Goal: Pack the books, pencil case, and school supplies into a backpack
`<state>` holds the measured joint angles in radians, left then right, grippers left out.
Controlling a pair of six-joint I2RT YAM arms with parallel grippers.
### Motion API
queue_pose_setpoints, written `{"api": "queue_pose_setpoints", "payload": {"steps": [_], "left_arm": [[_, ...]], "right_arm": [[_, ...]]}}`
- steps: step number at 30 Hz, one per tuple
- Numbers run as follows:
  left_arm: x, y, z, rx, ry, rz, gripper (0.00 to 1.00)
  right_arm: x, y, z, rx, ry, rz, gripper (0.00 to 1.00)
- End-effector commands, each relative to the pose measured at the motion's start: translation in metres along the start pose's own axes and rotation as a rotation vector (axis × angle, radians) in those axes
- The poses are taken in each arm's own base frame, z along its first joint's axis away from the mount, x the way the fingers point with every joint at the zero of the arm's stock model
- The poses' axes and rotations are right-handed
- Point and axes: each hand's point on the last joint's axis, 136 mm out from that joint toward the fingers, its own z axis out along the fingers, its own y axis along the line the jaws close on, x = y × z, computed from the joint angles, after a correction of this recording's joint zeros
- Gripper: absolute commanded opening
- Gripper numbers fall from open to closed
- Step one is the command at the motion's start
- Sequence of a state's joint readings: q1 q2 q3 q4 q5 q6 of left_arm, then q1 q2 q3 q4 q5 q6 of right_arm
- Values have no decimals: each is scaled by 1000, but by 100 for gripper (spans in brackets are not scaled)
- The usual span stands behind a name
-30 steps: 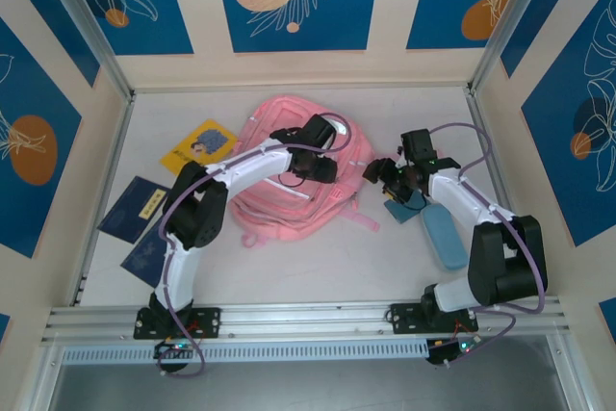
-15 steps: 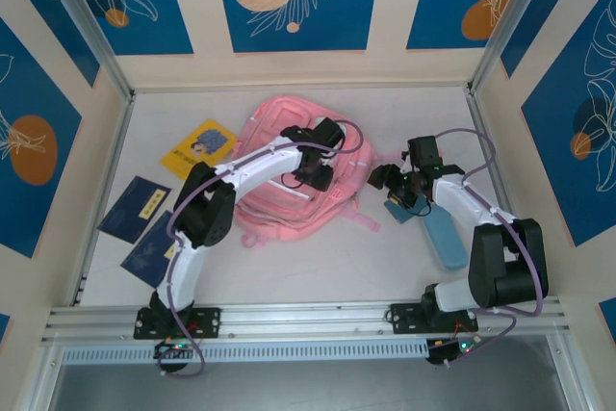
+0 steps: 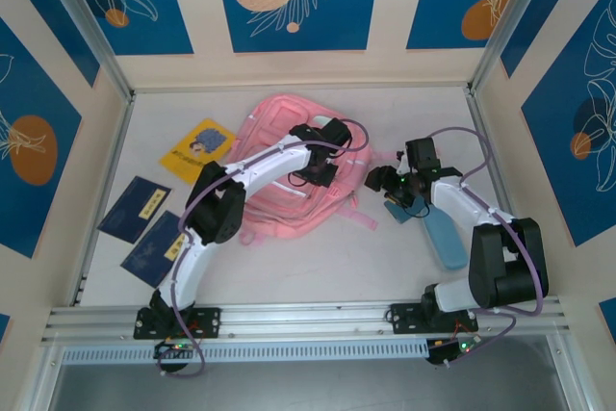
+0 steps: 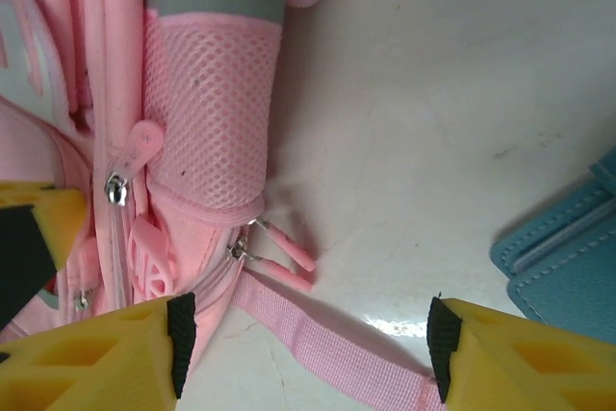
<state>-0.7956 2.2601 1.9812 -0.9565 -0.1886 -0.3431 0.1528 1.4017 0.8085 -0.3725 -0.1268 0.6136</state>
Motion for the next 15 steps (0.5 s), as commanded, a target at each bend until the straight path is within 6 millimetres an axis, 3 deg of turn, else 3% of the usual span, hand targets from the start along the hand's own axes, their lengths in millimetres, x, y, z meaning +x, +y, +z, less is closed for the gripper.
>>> {"api": "queue_pose_setpoints", "payload": {"steps": [1, 7, 15], "left_arm": [[-11, 14, -34, -37, -52, 3, 0], [-24, 33, -91, -17, -154, -1, 0], [-35, 51, -129, -5, -231, -12, 0]], "right_arm": [[4, 14, 0, -34, -3, -167, 66], [21, 40, 4, -99, 40, -362, 59], [31, 68, 6, -217, 63, -445, 40]]}}
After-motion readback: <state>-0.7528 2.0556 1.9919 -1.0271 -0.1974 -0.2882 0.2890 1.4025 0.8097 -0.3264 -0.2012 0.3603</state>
